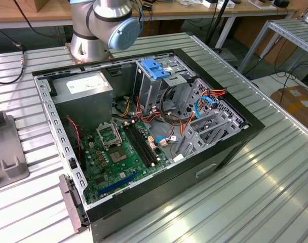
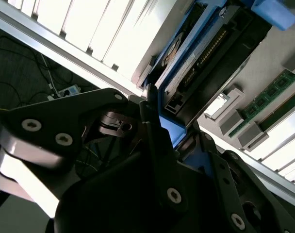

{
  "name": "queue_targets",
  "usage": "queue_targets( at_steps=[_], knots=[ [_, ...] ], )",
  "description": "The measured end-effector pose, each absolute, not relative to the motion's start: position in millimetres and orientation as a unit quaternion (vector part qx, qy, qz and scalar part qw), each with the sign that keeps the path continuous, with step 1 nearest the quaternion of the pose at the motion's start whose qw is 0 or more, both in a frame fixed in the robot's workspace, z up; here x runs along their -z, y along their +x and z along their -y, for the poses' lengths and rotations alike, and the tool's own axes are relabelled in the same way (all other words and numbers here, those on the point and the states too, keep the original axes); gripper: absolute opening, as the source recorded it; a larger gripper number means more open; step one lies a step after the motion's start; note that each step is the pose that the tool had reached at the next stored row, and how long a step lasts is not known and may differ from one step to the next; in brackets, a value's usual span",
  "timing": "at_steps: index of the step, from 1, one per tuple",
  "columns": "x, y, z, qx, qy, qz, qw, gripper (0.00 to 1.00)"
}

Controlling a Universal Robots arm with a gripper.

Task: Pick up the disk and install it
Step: 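Pick up the disk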

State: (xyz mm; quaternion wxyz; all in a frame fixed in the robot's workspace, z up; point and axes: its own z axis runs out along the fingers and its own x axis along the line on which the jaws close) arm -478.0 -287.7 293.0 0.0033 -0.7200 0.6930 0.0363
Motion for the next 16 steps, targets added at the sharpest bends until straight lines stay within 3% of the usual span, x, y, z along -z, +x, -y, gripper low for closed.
queue_targets(
  at_steps=[16],
  knots=[
    [-305, -478, 287, -0.039, -0.720, -0.693, 0.006, 0.37]
  ],
)
